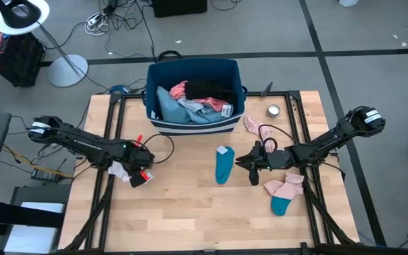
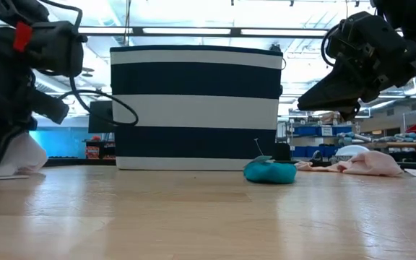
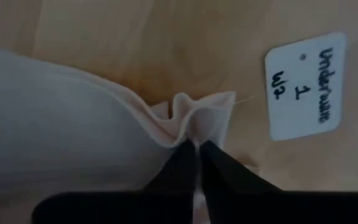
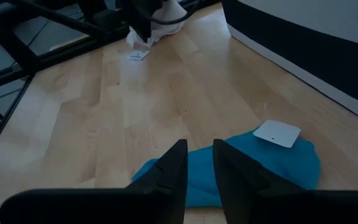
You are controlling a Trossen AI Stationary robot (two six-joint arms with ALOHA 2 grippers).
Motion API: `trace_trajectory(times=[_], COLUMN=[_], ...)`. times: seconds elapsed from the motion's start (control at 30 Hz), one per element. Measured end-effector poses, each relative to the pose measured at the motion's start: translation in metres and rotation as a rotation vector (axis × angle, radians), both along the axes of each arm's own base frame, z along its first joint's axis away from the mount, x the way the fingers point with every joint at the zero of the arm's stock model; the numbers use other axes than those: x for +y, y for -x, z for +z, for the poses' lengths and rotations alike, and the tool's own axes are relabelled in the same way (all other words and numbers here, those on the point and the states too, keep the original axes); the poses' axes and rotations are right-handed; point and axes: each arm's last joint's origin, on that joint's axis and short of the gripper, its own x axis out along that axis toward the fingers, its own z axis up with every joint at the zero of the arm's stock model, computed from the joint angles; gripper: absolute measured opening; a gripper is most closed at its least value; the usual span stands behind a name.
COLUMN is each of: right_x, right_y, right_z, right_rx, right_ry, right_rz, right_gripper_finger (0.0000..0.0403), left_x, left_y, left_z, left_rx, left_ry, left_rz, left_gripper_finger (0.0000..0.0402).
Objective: Sort clothes
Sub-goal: Put the white underwear into the blue bin
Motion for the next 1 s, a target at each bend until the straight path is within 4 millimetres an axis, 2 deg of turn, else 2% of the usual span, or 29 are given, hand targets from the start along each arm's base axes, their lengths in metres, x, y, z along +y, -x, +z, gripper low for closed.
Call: trace_trajectory(times=[0.2, 0.37, 0.67, 1.0], right_x=[0.0, 0.0, 0.0, 0.0], right_y=[0.0, 0.0, 0.0, 0.0], right_z=[0.001, 0.001, 0.001, 0.001], right_rx=[-0.007, -0.008, -0.009, -0.009], right_ry=[-0.002, -0.002, -0.002, -0.003], right_rz=[0.0, 0.0, 0.0, 0.0], right_gripper_finger=[0.0077, 0.0077, 0.0077, 0.0077], left_x=[-0.002, -0.004, -0.006, -0.004], left_y=[-0.017, -0.036, -0.067, -0.078], left_z=[0.02, 0.048, 0.121, 0.208], left_rx=[-0.093, -0.208, -0.477, -0.765], left_ry=[-0.005, -0.021, -0.087, -0.237], left_rz=[-0.001, -0.017, -0.106, -0.131], left_gripper_finger=[0.0005, 0.0002, 0.0001, 0.0001])
